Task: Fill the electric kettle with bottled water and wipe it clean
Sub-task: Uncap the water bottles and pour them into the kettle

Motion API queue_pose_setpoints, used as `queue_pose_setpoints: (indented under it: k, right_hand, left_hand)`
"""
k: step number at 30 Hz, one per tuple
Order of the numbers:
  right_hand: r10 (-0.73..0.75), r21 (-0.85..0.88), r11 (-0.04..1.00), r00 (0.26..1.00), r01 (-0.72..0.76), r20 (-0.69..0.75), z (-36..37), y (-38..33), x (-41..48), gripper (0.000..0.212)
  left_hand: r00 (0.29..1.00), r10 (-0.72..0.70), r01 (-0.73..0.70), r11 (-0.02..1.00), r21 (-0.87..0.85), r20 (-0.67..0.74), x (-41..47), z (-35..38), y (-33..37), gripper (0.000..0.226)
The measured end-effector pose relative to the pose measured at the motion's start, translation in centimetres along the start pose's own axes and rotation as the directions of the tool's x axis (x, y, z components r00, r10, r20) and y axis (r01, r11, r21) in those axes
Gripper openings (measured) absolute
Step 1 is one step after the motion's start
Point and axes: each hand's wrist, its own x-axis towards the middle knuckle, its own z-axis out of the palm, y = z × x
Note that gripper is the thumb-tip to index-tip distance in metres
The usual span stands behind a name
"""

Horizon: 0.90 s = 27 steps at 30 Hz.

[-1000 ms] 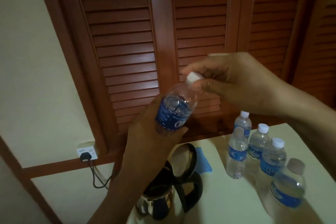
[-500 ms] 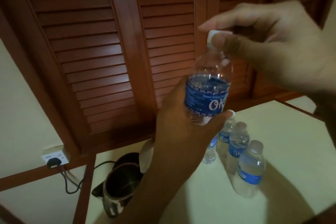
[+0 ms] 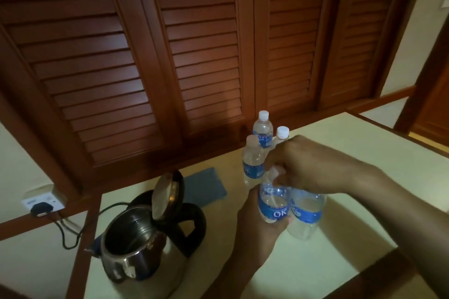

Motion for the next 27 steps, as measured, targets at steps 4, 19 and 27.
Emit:
queue_pose_setpoints:
  k: [4, 19, 27]
  right_hand:
    - [0.020, 0.032, 0.999, 0.999, -0.019, -0.037, 1.4, 0.7, 0.3, 0.021]
    - [0.084, 0.130, 0.989, 0.984, -0.063, -0.158, -2.2, 0.9, 1.4, 0.035]
    - [0.084, -0.001, 0.996, 0.993, -0.084, 0.079, -1.8, 2.6, 9.4, 0.042]
  left_hand:
    - [0.999, -0.038, 0.038, 0.999, 0.005, -0.012, 0.7, 0.7, -1.7, 0.073]
    - [0.960, -0.164, 0.093, 0.951, -0.294, -0.227, 2.5, -5.1, -2.1, 0.036]
    - [0.971, -0.177, 0.150, 0.974, -0.169, -0.158, 9.2, -2.7, -2.9, 0.066]
